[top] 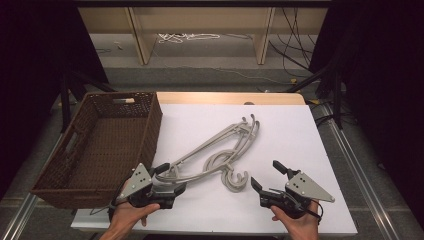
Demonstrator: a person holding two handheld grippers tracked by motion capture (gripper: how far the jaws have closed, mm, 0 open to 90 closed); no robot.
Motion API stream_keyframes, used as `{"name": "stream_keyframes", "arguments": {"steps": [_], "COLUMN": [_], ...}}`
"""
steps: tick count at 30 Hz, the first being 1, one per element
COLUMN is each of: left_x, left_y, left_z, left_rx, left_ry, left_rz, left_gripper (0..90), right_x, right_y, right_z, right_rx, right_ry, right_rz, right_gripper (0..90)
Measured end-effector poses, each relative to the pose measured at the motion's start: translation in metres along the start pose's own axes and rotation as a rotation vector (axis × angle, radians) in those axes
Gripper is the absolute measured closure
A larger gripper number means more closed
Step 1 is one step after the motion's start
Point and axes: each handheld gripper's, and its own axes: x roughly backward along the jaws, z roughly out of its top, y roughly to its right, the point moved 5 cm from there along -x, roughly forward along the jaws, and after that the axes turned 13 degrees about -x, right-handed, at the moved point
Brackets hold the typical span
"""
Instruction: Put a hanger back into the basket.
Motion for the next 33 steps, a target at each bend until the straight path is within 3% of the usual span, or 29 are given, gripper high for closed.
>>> {"name": "stream_keyframes", "arguments": {"steps": [7, 11, 14, 23, 25, 27, 28, 30, 33], "left_x": [-0.022, -0.039, -0.052, -0.079, -0.087, -0.095, -0.098, -0.105, -0.113], "left_y": [0.007, 0.008, 0.007, 0.010, 0.012, 0.012, 0.013, 0.013, 0.013], "left_z": [-0.001, -0.002, -0.004, -0.012, -0.013, -0.013, -0.013, -0.015, -0.017], "left_rx": [-0.037, -0.062, -0.117, -0.183, -0.197, -0.227, -0.220, -0.245, -0.248], "left_ry": [-0.064, -0.155, -0.214, -0.367, -0.407, -0.446, -0.452, -0.505, -0.529], "left_rz": [-0.042, -0.077, -0.085, -0.132, -0.148, -0.159, -0.168, -0.161, -0.152], "left_gripper": [21.9, 24.0, 25.3, 25.2, 33.8, 33.1, 35.5, 36.5, 39.8], "right_x": [-0.004, -0.004, -0.003, 0.000, -0.001, 0.000, -0.001, -0.001, -0.001], "right_y": [0.001, 0.002, 0.003, 0.006, 0.005, 0.003, 0.002, 0.002, 0.002], "right_z": [0.000, 0.000, 0.001, 0.001, 0.001, 0.000, 0.000, -0.001, -0.001], "right_rx": [-0.003, -0.002, -0.003, 0.002, 0.001, -0.004, -0.005, 0.002, 0.001], "right_ry": [0.009, 0.003, 0.010, 0.009, 0.005, -0.010, -0.003, -0.008, -0.011], "right_rz": [0.010, 0.013, 0.008, 0.007, 0.019, 0.011, 0.018, 0.020, 0.023], "right_gripper": [16.1, 16.4, 16.5, 16.6, 16.8, 17.3, 17.4, 17.4, 17.3]}}
